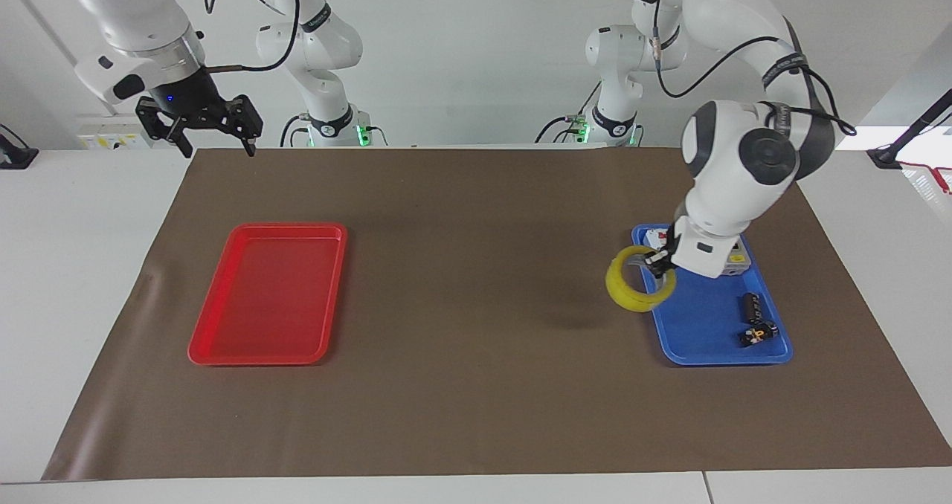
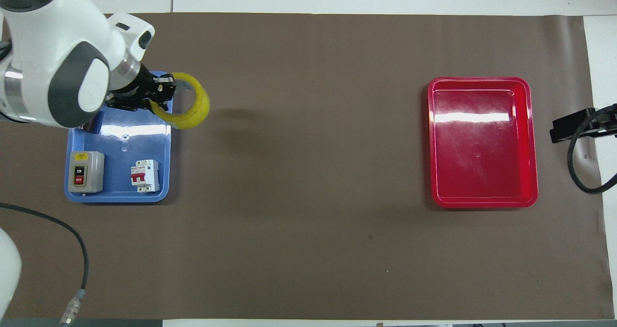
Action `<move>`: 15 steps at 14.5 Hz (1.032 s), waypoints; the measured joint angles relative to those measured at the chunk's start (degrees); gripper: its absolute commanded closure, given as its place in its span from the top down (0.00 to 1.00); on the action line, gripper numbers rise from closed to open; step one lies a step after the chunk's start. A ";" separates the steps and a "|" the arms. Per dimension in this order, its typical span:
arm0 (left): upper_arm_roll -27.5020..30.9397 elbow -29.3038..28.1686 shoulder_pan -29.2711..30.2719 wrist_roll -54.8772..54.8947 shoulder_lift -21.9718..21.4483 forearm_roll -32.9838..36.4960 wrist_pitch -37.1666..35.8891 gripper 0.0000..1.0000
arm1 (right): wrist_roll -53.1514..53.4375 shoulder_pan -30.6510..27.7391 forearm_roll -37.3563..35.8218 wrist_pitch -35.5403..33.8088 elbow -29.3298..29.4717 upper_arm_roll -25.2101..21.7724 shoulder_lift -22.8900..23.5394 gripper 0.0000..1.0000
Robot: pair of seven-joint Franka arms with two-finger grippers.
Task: Place and move tape with both arms
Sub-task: 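Carry the tape with the left gripper to the table center and lower it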
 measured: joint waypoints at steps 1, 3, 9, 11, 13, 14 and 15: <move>-0.08 0.69 -3.68 -4.83 0.79 -0.34 1.10 0.00 | 0.00 0.00 0.00 0.00 -0.02 0.00 -0.03 1.00; -0.14 0.84 -9.71 -12.82 2.09 -0.74 6.08 0.00 | 0.00 0.00 0.00 0.00 -0.05 0.00 -0.05 1.00; -0.08 -0.14 -20.10 -21.51 9.88 -1.02 13.99 0.00 | -0.01 0.00 0.00 0.00 -0.12 0.00 -0.06 1.00; -0.04 -2.22 -21.03 -22.44 11.05 -1.01 18.03 0.00 | -0.02 0.00 0.00 0.00 -0.12 0.00 -0.06 1.00; 0.18 -3.24 -21.02 -22.44 11.12 -1.01 19.09 0.00 | -0.02 0.00 0.00 0.00 -0.13 0.00 -0.07 1.00; 0.28 -3.46 -21.02 -22.44 11.11 -1.01 19.10 0.00 | -0.02 0.00 0.00 0.00 -0.17 0.00 -0.07 1.00; 0.29 -3.69 -21.02 -22.44 11.08 -1.01 19.19 0.00 | -0.02 0.00 0.00 0.00 -0.24 0.00 -0.07 1.00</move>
